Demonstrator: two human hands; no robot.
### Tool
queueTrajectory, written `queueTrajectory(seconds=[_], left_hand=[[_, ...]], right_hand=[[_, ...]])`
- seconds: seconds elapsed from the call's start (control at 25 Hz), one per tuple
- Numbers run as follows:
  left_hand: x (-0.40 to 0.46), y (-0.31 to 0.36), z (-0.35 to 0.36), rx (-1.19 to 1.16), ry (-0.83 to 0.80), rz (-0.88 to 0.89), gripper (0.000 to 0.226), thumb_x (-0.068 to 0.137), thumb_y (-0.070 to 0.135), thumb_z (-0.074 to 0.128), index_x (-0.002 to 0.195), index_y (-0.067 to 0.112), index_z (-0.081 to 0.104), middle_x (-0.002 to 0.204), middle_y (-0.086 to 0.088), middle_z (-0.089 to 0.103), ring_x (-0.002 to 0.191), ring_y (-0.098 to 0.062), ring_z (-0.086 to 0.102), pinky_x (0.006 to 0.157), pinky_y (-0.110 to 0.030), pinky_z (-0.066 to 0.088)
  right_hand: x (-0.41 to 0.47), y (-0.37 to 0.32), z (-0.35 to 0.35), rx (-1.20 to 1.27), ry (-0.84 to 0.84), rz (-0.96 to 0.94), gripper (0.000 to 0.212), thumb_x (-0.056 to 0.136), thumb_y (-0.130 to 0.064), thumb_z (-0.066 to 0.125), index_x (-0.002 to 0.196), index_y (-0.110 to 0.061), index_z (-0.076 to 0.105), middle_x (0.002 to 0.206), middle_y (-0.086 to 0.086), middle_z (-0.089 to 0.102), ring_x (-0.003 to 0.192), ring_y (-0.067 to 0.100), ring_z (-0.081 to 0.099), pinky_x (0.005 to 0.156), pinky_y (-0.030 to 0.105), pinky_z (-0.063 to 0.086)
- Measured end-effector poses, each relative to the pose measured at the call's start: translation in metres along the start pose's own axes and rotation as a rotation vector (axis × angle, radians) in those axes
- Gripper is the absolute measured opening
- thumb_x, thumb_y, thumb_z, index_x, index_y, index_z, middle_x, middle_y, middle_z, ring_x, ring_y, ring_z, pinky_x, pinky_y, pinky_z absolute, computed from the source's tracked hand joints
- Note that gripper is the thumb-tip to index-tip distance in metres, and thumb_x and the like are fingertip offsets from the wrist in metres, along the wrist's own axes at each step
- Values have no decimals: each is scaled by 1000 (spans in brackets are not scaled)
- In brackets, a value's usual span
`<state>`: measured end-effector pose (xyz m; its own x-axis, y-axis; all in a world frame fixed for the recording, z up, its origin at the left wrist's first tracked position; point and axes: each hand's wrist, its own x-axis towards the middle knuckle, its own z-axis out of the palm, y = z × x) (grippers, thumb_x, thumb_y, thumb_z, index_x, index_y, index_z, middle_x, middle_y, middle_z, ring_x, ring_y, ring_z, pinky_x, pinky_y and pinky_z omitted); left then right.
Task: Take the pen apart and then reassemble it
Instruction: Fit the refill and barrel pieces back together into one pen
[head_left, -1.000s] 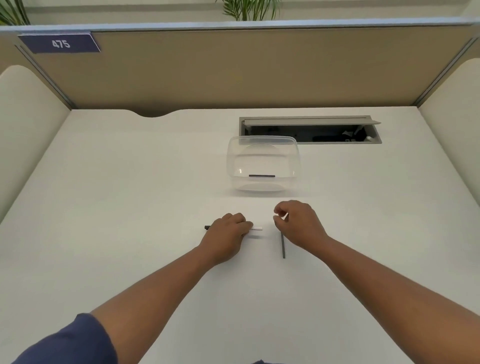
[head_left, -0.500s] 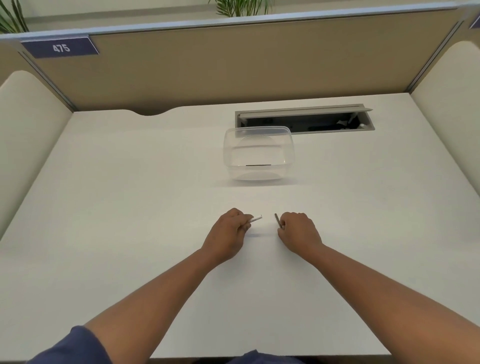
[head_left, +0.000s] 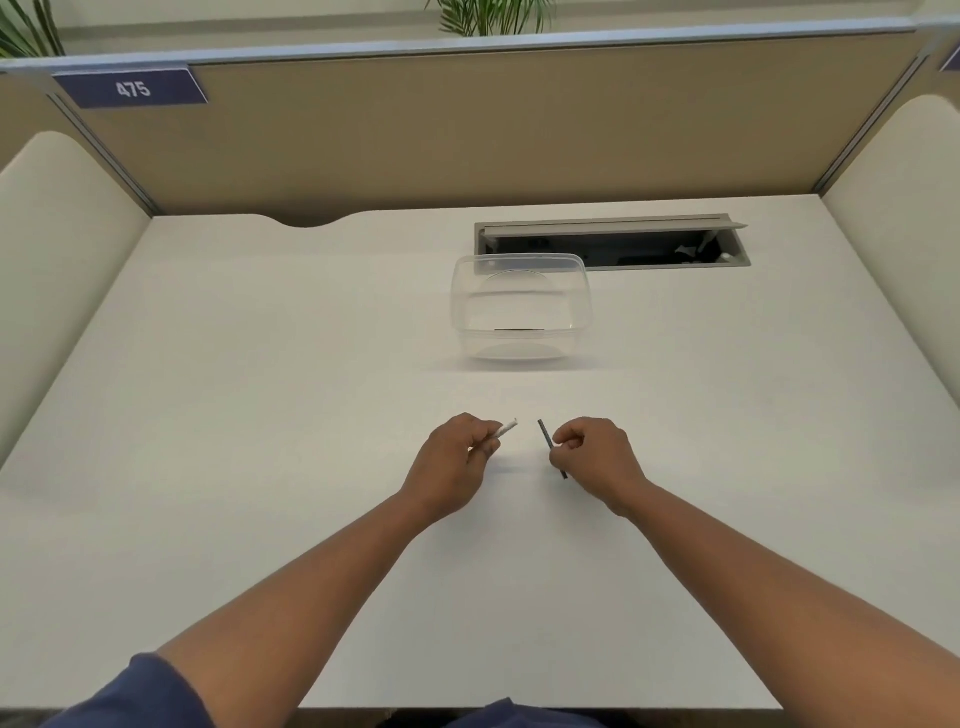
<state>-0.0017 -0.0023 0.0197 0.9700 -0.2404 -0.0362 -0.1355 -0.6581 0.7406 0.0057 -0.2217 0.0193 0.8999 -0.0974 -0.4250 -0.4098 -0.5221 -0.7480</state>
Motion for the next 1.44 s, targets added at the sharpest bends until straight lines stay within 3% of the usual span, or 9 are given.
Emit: queueTrajectory(seconds=[0.2,0.44,0.6,1.04,1.28,1.44], left_hand=[[0,3,-1,-53,29,-23,13,99,16,59,103,18,71,91,5,64,89,-16,57,78,-36,50],[0,11,-3,-146,62,-20,12,98,16,62,104,20,71,93,5,66,88,-9,58,76,-24,48],[-1,14,-3,-128,53,-20,13,98,15,61,106,16,72,94,2,67,90,-16,59,77,-30,50],[-1,13,-8,-114,68,27,16,97,13,62,108,17,73,91,3,65,88,-14,57,77,-27,48],[-1,14,-7,-151,79,14,15,97,14,62,107,18,73,92,4,66,88,-10,58,76,-23,48],[-1,16,-8,-179,83,-7,16,98,14,62,109,19,73,93,6,66,91,-11,60,78,-26,50]], right_hand=[[-9,-24,-9,422,-69,-7,8,81,-3,70,83,-10,74,67,-4,64,61,12,57,57,24,50],[-20,-55,-18,756,-99,-97,7,78,-11,74,82,-17,73,72,-2,66,64,12,59,58,24,47],[-24,-63,-17,758,-62,-172,10,80,-10,74,79,-20,74,71,-2,65,65,13,58,58,23,48],[-23,-62,-15,592,-51,-237,11,81,-7,72,79,-18,72,70,1,62,67,15,56,58,21,49],[-22,-54,-12,513,-116,-278,20,82,-5,73,99,-16,74,77,-6,71,69,11,60,66,19,52],[-20,-47,-11,442,-99,-284,21,83,-8,72,101,-20,73,80,-7,71,68,10,58,69,18,53]])
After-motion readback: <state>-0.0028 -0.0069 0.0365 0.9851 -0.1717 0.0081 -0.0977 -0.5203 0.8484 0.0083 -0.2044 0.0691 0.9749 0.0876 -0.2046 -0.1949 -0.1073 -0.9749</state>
